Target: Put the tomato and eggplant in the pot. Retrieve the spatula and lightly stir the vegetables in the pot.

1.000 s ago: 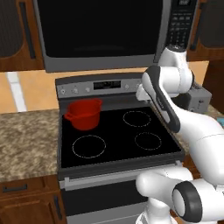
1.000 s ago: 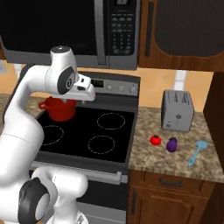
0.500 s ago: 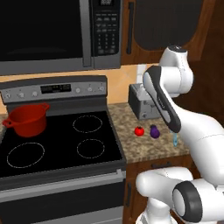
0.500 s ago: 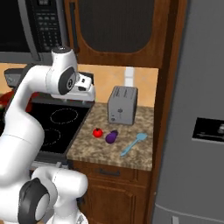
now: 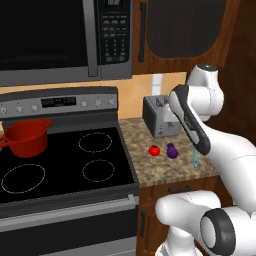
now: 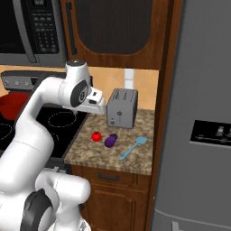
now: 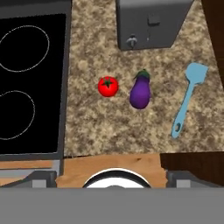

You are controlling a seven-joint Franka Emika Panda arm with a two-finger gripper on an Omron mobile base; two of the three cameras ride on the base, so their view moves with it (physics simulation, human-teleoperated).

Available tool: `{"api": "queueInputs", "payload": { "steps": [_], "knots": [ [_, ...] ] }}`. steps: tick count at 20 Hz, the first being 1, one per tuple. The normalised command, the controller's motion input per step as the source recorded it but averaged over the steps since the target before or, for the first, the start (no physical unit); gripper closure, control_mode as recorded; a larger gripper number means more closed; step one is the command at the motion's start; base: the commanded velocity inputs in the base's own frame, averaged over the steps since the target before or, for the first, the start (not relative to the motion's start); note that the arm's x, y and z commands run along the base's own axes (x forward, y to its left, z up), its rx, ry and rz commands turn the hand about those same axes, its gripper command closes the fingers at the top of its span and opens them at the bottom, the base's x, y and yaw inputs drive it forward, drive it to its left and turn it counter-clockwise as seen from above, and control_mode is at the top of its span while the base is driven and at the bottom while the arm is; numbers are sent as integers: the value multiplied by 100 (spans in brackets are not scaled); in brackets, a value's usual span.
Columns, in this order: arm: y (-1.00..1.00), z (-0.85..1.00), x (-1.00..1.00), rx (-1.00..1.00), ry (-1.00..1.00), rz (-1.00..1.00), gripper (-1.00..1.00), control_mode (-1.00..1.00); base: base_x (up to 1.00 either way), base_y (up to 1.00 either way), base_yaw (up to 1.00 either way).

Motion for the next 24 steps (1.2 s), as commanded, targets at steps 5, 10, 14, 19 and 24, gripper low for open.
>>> {"api": "queueInputs", "payload": {
  "steps": [5,10,14,19,24],
  "knots": [
    [-19,-100,0,1,16,-18,-100,-100,0,0,0],
    [-14,-72,34,-1,23,-8,-100,-100,0,0,0],
    [-23,-61,74,3,25,-2,-100,-100,0,0,0],
    [-24,-42,59,4,12,-3,-100,-100,0,0,0],
    [-4,-33,12,2,-1,0,-100,-100,0,0,0]
  ]
}}
